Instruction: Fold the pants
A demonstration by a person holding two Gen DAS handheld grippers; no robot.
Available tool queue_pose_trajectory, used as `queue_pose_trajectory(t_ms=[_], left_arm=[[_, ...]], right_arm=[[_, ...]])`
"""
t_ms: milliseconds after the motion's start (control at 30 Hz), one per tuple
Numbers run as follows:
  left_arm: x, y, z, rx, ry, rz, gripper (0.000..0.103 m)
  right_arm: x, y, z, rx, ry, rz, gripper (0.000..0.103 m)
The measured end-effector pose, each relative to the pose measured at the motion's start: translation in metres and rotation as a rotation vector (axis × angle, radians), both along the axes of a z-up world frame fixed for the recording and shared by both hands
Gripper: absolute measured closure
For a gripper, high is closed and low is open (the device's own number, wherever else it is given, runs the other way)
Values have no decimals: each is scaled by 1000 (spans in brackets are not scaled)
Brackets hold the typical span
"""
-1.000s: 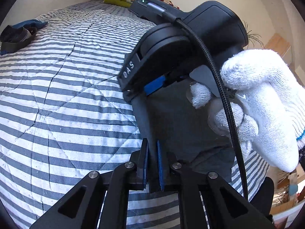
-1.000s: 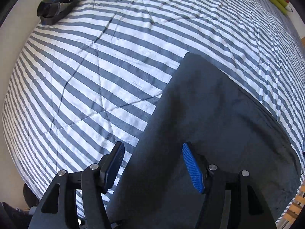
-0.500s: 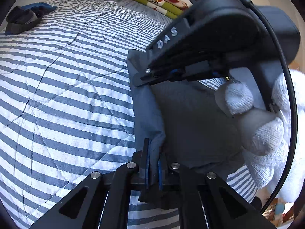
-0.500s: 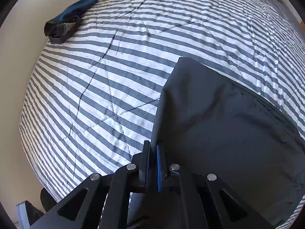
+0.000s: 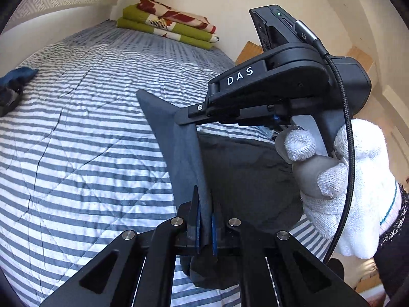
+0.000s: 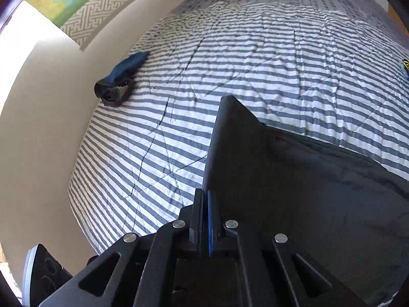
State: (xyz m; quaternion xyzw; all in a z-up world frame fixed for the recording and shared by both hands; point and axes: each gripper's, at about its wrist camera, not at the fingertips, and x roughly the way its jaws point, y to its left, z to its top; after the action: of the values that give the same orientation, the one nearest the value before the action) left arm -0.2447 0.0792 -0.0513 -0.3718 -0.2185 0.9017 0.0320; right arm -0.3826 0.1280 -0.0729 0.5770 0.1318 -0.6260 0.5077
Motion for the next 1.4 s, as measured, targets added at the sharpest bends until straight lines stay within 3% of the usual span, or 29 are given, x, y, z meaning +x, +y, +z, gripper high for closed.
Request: queue_pose_trajectory(t_ms=[300, 467, 633, 800, 933, 1000, 1133, 1267, 1400], left_arm=[[-45, 105, 62, -57, 42, -149, 98], [-77, 178, 71, -78, 36, -254, 98], [-110, 257, 40, -90, -13, -350, 98], [-132, 319, -5, -132, -75, -397, 98], [-146, 343, -38, -132, -105, -411, 98], [-150, 353, -42, -128, -111, -371, 98], [-139, 355, -46, -133, -83, -412, 98], [-133, 366, -45, -185, -56, -475, 98], [-137, 377, -58, -190, -106, -507, 98]], right_arm=[[-59, 81, 38, -110, -2, -135, 101], [-101, 139, 50, -155, 1, -234, 101], [-146, 205, 28, -155, -28, -358, 101], [-185, 265, -23, -127, -93, -464, 101], [-204, 293, -59, -120, -143, -519, 101], [-209, 301, -70, -118, -155, -533, 101], [-214, 311, -70, -137, -143, -533, 101], [-208, 334, -64, -173, -137, -549, 101], [-207, 351, -80, -146, -141, -581, 101]])
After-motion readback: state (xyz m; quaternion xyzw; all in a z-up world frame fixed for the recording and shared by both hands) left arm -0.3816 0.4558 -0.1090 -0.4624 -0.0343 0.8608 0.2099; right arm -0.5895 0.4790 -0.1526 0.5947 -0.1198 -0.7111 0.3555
